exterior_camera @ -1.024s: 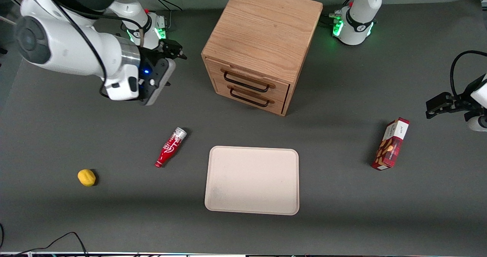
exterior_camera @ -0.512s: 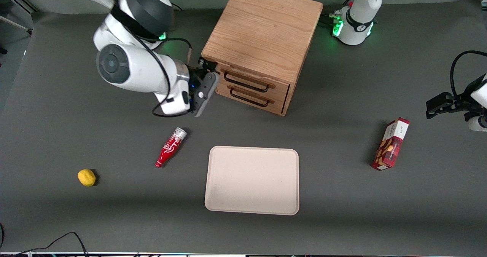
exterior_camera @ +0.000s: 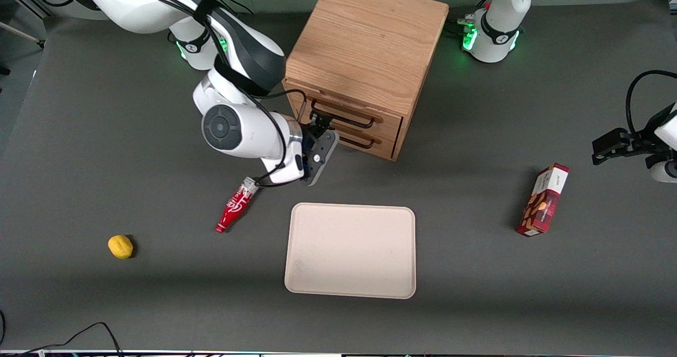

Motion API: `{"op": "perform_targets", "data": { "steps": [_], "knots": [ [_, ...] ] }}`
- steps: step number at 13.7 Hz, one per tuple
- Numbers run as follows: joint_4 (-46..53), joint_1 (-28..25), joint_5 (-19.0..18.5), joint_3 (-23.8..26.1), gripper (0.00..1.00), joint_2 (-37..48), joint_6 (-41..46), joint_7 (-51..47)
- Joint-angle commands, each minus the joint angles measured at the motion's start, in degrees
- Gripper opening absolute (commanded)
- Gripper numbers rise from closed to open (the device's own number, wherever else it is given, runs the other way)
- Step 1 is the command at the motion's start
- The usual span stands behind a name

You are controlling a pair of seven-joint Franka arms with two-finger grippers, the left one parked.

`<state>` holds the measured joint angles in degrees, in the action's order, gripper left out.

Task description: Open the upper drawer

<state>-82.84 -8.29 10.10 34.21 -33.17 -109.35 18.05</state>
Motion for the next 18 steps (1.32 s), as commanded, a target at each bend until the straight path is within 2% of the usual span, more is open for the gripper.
{"op": "perform_targets", "data": {
  "steps": [1, 8, 13, 18],
  "knots": [
    [-2.06, -0.06, -1.23, 1.99, 1.00, 0.47, -1.91, -2.14],
    [-5.31, 0.64, -1.05, 4.72, 1.00, 1.44, -2.09, -3.11],
    [-5.32, 0.73, -1.40, 4.64, 1.00, 0.65, -3.23, -3.90],
    [-2.34, 0.73, -4.38, 4.20, 1.00, -2.77, -4.73, -4.16]
  ]
}}
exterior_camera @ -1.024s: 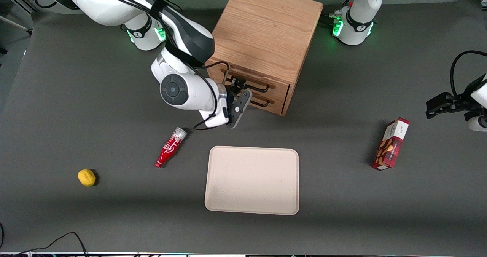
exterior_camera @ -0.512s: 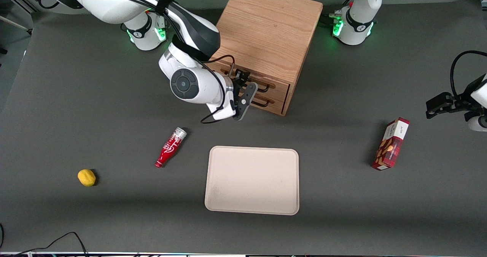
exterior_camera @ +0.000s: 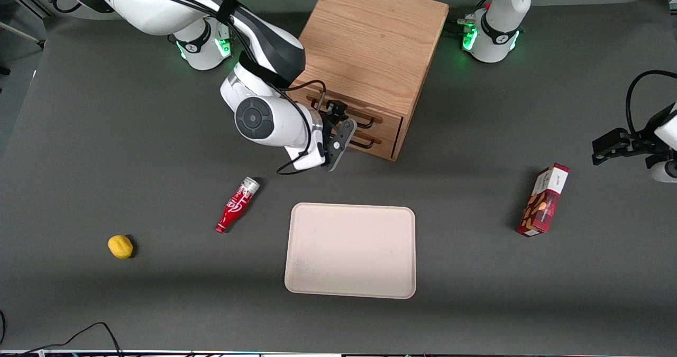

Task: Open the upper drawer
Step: 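Pull the upper drawer outward from the cabinet with the right gripper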

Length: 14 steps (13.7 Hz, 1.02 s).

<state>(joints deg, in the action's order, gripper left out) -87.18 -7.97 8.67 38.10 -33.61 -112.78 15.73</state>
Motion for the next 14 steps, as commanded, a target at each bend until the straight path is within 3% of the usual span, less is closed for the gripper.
{"op": "perform_targets", "data": {
  "steps": [1, 5, 14],
  "knots": [
    [3.14, 0.32, -3.05, -0.04, 1.00, -3.12, -1.30, -1.93],
    [7.63, 0.67, -4.89, -0.39, 1.00, -5.76, -0.87, -2.02],
    [15.54, 0.32, -5.25, -4.25, 1.00, -10.16, 0.98, -1.49]
  ]
}}
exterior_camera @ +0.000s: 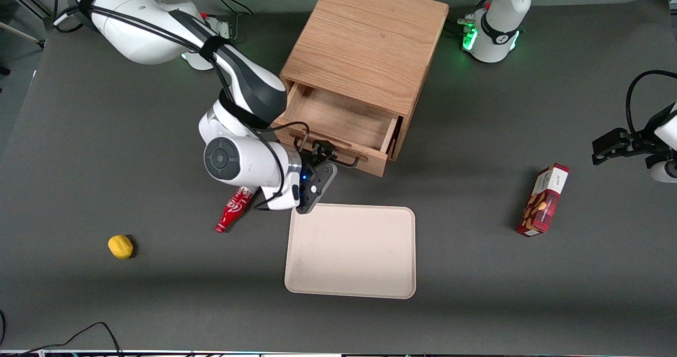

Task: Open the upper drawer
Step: 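Pull the upper drawer outward from the cabinet with the right gripper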

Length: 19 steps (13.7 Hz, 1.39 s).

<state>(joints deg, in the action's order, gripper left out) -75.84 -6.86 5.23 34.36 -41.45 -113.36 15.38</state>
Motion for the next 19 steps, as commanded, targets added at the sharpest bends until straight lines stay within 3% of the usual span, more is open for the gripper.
{"op": "perform_targets", "data": {
  "steps": [1, 19],
  "knots": [
    [4.90, -0.87, -1.80, -0.95, 1.00, -2.85, 1.57, -1.14],
    [17.48, -0.17, -1.71, -4.91, 1.00, -9.09, 2.88, 0.88]
  ]
}}
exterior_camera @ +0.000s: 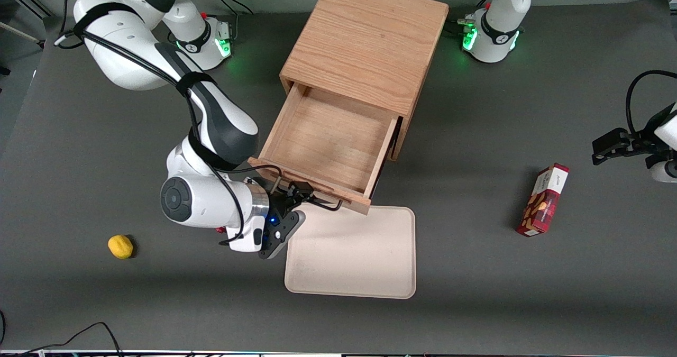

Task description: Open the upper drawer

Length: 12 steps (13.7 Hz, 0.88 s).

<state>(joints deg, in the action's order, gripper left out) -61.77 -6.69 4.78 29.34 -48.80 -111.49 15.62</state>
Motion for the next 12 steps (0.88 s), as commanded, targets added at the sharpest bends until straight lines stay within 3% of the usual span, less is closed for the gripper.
{"op": "perform_targets", "data": {
  "steps": [1, 9, 12],
  "knots": [
    [3.50, -0.16, -1.26, -0.16, 1.00, -1.74, 1.01, 0.73],
    [6.57, 0.80, -0.91, -0.95, 1.00, -1.48, 3.19, 2.22],
    [7.11, 0.98, -1.18, -1.21, 1.00, 3.60, 6.89, 2.22]
  ]
}}
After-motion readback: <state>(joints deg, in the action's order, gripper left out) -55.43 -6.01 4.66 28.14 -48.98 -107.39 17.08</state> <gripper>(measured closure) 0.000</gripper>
